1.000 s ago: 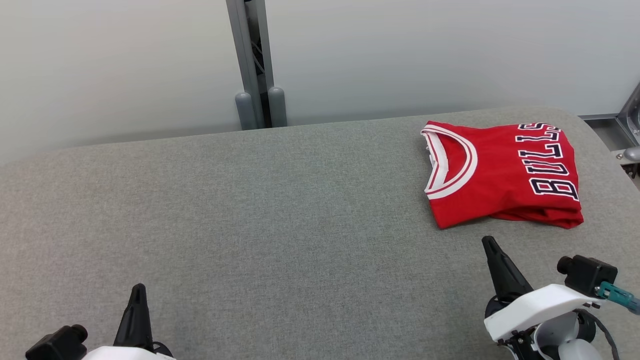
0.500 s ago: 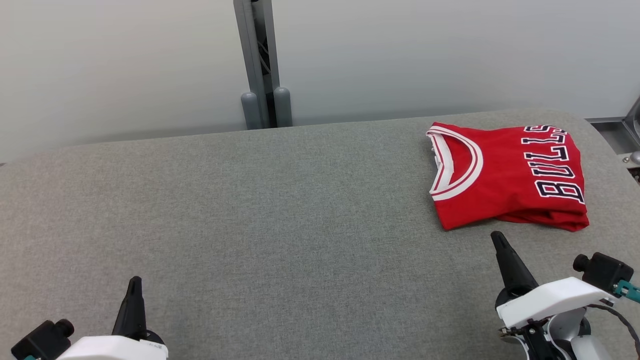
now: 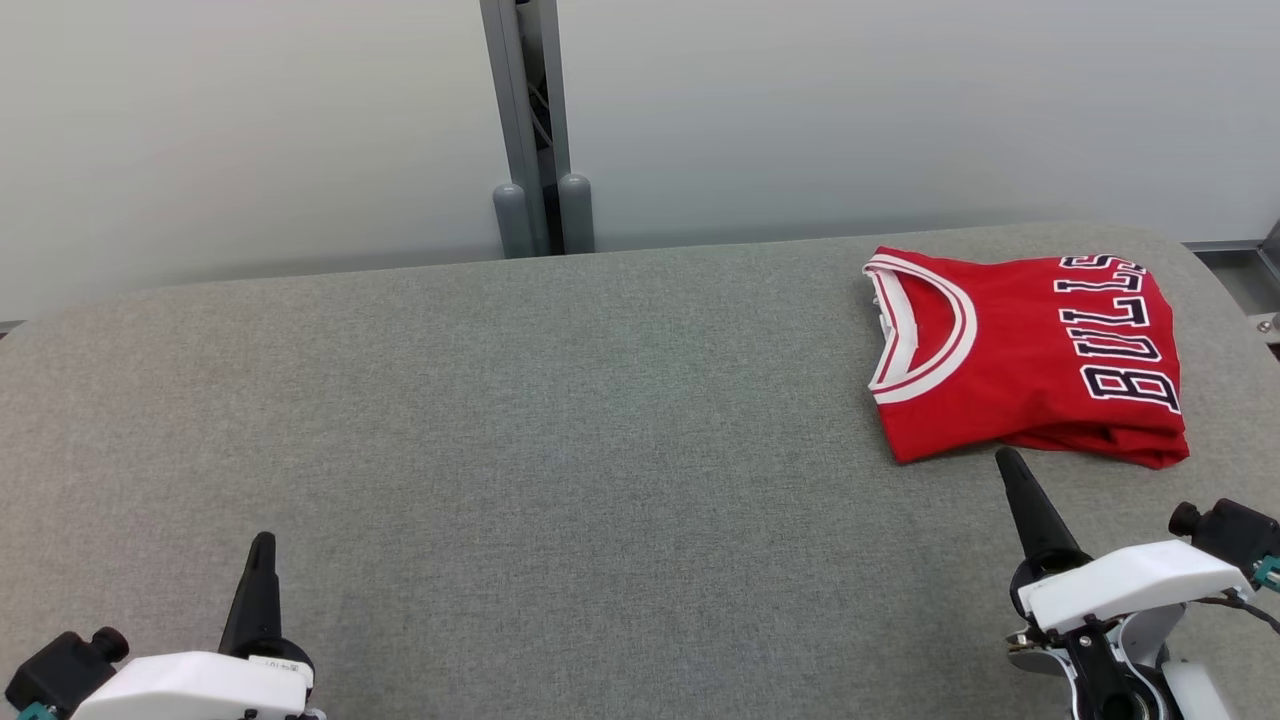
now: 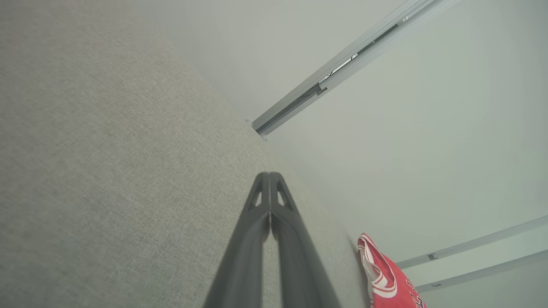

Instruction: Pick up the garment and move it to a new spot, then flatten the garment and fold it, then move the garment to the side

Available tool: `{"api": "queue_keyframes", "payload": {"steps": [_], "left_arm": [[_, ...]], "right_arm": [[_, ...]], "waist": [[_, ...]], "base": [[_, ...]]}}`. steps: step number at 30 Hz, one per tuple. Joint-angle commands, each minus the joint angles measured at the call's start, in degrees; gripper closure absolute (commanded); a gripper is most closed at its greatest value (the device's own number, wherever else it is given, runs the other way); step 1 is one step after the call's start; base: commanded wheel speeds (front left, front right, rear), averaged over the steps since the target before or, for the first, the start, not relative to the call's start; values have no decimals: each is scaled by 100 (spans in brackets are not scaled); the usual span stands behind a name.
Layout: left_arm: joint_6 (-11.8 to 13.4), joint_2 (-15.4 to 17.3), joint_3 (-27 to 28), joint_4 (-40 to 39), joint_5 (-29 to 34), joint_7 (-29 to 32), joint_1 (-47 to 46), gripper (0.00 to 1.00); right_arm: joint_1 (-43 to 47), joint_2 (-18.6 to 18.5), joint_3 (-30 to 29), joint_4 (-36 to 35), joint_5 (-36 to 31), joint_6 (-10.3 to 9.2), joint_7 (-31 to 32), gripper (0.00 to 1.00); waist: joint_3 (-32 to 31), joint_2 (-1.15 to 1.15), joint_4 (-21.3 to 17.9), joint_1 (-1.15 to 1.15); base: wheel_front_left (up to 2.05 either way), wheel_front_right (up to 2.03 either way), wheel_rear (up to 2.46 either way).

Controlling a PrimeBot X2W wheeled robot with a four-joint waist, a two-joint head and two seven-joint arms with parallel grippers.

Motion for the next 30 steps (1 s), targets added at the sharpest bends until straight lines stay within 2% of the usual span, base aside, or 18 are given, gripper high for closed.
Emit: {"api": "queue_keyframes", "payload": {"steps": [1, 30], "left_arm": [[-65, 12, 79, -16, -132, 26, -162, 100], [-588, -221, 529, 263, -1386, 363, -459, 100]], "right_arm": [[-149, -56, -44, -27, 168, 1, 22, 100], [-325, -64, -278, 162, 1708, 1, 282, 100]], "waist": [[-1, 0, 7, -1], [-16, 0, 160, -1]], "base": [[0, 0, 0], [0, 0, 0]]}}
